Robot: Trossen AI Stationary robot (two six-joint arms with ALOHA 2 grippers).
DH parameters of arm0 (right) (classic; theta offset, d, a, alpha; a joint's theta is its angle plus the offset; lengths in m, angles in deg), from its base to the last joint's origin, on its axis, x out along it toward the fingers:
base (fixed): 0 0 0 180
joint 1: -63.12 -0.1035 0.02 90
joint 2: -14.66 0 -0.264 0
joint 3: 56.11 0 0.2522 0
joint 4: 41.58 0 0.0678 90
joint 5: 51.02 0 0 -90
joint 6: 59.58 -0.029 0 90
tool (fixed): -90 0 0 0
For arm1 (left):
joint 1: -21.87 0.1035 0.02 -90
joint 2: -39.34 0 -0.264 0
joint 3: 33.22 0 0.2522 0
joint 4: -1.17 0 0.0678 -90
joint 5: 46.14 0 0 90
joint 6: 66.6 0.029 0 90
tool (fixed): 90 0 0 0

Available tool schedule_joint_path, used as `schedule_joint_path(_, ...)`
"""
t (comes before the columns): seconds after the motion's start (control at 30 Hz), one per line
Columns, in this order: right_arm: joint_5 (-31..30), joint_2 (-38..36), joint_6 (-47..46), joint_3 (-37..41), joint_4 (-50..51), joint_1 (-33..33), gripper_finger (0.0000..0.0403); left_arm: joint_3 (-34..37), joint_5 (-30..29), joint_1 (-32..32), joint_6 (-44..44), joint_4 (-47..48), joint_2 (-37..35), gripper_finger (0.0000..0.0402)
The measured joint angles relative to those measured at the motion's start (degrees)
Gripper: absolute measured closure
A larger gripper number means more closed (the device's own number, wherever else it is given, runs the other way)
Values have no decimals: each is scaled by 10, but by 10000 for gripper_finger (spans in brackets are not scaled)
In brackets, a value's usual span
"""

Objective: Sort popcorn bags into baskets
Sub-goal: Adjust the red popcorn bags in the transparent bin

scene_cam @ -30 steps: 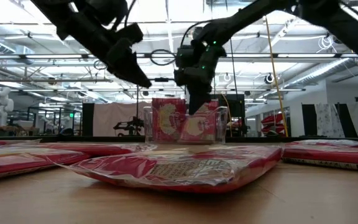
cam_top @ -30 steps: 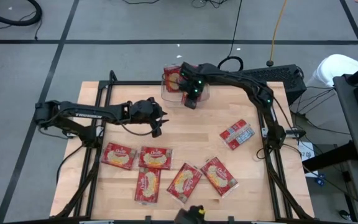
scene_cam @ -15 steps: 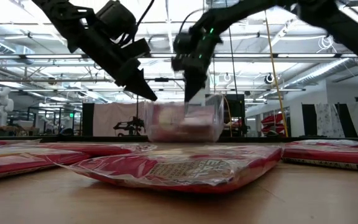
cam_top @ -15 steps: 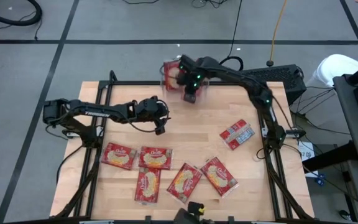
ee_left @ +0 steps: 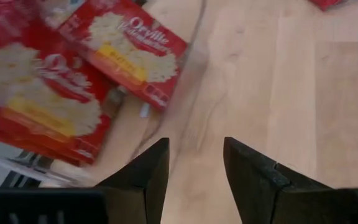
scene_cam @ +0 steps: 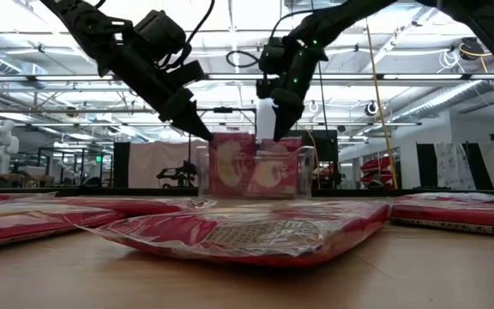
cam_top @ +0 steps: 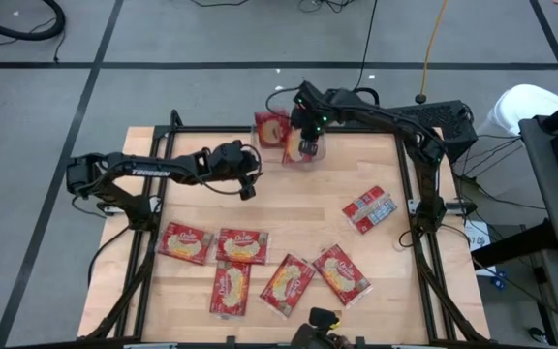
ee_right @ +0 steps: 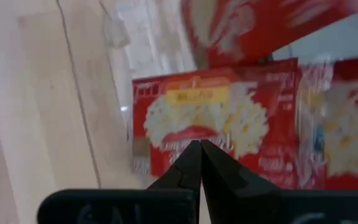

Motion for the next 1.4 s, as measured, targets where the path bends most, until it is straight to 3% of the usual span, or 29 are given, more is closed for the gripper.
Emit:
schedule_joint_path(0.13, 0, -16, 14, 23, -26, 3, 399, 0, 10, 14, 2, -1, 0, 245)
schedule_joint_path(0.37, -116, -23, 58, 25, -45, 25, 388, 0, 31, 26, 0, -24, 0, 245)
schedule_joint_path(0.7, -100, -22, 136, 68, -100, 43, 252, 0, 31, 26, -1, -25, 0, 245)
schedule_joint_path(0.9, -118, -22, 168, 128, -188, 42, 211, 0, 31, 26, -3, -24, 0, 245)
schedule_joint_path(1.17, -143, -22, 169, 161, -222, 39, 219, 0, 31, 26, -4, -25, 0, 245)
schedule_joint_path(1.4, -144, -22, 161, 162, -217, 30, 306, 0, 29, 27, 12, -29, 0, 245)
